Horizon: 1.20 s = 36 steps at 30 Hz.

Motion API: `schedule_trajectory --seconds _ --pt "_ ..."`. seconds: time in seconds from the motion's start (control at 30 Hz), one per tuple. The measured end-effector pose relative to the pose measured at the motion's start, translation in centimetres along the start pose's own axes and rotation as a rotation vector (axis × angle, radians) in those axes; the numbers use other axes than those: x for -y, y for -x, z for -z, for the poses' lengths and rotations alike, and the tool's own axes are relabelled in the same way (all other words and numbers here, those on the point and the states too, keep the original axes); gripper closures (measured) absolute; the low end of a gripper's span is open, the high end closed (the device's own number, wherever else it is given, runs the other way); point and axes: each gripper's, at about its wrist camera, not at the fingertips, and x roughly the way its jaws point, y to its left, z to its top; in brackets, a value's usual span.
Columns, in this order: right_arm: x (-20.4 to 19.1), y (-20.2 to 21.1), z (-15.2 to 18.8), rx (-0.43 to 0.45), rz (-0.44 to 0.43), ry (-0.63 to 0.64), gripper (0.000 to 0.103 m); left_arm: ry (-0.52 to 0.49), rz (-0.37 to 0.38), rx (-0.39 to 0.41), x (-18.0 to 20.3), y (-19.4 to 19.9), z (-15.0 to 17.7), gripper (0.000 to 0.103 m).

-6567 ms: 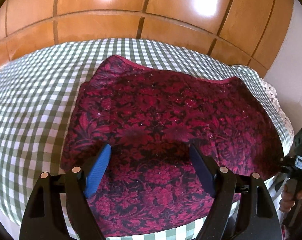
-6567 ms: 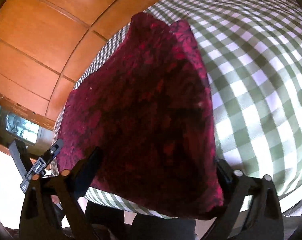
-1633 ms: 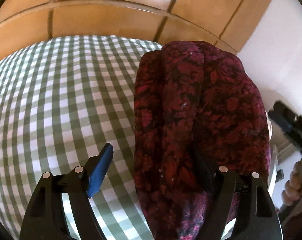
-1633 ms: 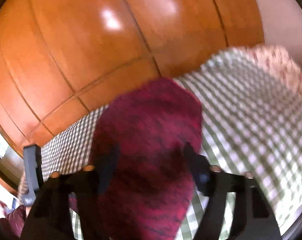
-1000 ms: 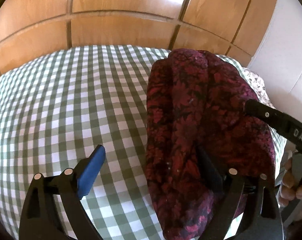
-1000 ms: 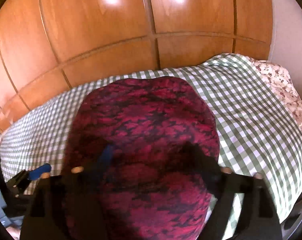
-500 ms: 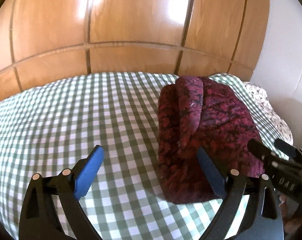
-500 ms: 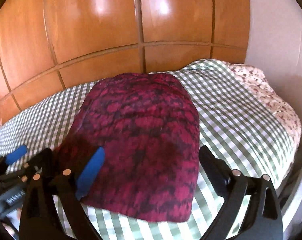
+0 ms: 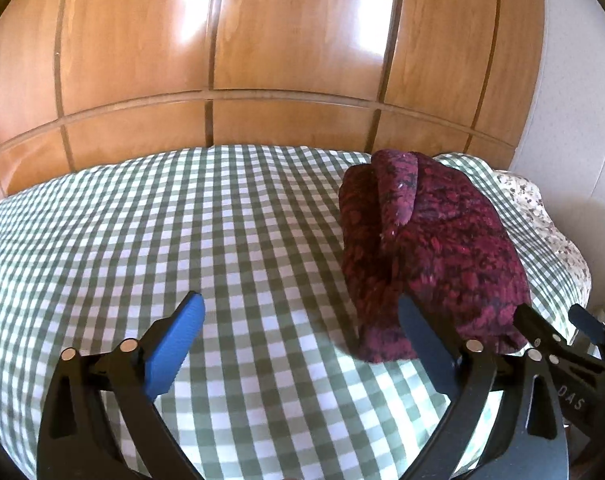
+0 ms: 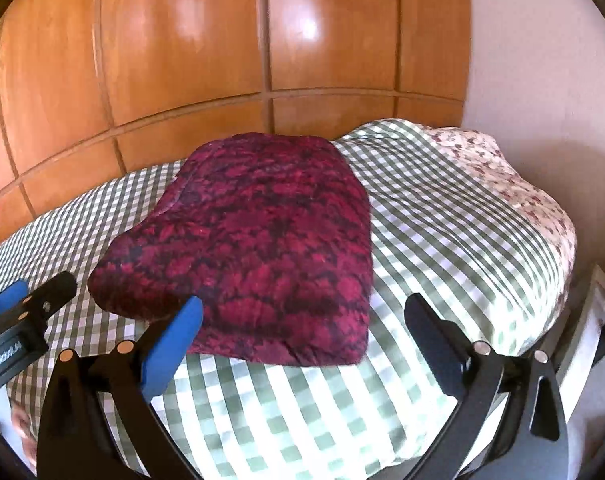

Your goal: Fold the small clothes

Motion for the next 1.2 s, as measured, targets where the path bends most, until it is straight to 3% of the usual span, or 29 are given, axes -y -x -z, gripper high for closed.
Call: schedule_trajectory --seconds 0.37,0.6,1.2 --pt "-0.1 1.3 1.1 -0.027 0.101 -0.029 0.002 -0.036 -0.021 0.038 0.2 2.3 2.0 0.004" --pt "-0.8 1.9 0.8 -0.016 0.091 -0.039 0.002 -0.035 -0.054 0.022 -0.4 2.5 2.5 0.004" --pt "-1.9 1.6 1.2 0.007 0.074 0.014 0.002 -0.058 -0.056 0.048 0.1 3.0 2.6 0.004"
